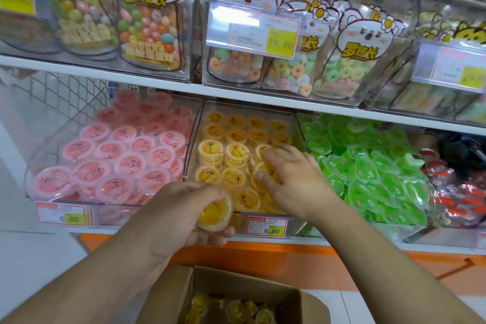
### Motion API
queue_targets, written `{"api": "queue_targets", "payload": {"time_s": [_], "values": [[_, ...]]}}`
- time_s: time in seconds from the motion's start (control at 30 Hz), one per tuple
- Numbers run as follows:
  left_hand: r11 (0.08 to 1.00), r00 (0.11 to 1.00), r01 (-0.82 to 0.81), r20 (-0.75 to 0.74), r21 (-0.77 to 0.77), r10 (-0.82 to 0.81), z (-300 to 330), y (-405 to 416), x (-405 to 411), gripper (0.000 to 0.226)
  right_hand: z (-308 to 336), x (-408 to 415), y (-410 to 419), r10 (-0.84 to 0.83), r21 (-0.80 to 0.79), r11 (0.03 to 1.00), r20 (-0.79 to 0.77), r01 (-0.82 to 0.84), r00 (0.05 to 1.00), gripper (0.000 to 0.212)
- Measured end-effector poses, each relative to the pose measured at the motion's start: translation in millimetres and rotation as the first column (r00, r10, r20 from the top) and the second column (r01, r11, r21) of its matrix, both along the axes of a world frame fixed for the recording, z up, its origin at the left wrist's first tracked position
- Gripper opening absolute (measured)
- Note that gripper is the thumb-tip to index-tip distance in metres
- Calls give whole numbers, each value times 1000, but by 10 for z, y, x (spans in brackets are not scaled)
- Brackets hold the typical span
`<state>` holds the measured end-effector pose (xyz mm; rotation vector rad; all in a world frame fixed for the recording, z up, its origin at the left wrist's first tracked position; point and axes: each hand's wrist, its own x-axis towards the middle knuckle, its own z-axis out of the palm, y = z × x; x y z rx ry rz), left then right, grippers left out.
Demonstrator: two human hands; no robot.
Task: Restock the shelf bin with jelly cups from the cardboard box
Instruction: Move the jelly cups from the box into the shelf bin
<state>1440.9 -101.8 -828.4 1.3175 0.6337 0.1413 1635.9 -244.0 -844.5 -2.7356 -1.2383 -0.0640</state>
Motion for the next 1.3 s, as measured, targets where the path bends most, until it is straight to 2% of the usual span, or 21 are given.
{"api": "queue_targets", "payload": {"time_s": [0.2,0.67,0.87,0.97,1.03,1.1,1.2,1.27,1.3], "values": [[1000,1000,-6,-15,5,6,-19,16,-2,20,5,-27,68,-13,-96,995,2,13,1000,64],[1000,1000,-4,-3,-13,4,-2,-22,-31,21,22,-48,119,-1,-111,994,-78,-8,997,62],[1000,1000,12,20,-29,-11,21,-30,-37,23,39,-30,87,15,-58,998,-107,-22,994,65],[999,999,4,45,-49,-2,30,-29,-25,23,68,-34,50,42,34,999,-123,-38,991,63],[998,998,0,70,-60,4,42,-16,-19,22,113,-73,16,77,183,982,-135,-51,988,55],[997,995,4,103,-81,5,59,1,-17,23,154,-159,-27,137,365,930,-223,-48,965,43],[992,989,10,151,-129,10,90,9,-8,25,205,-352,-100,332,536,842,-430,-59,839,40],[987,983,13,184,-157,17,92,4,-2,27,245,-480,-122,429,557,823,-481,-112,765,39],[986,980,15,198,-165,18,86,3,-2,27,256,-525,-121,448,550,823,-478,-140,756,38]]}}
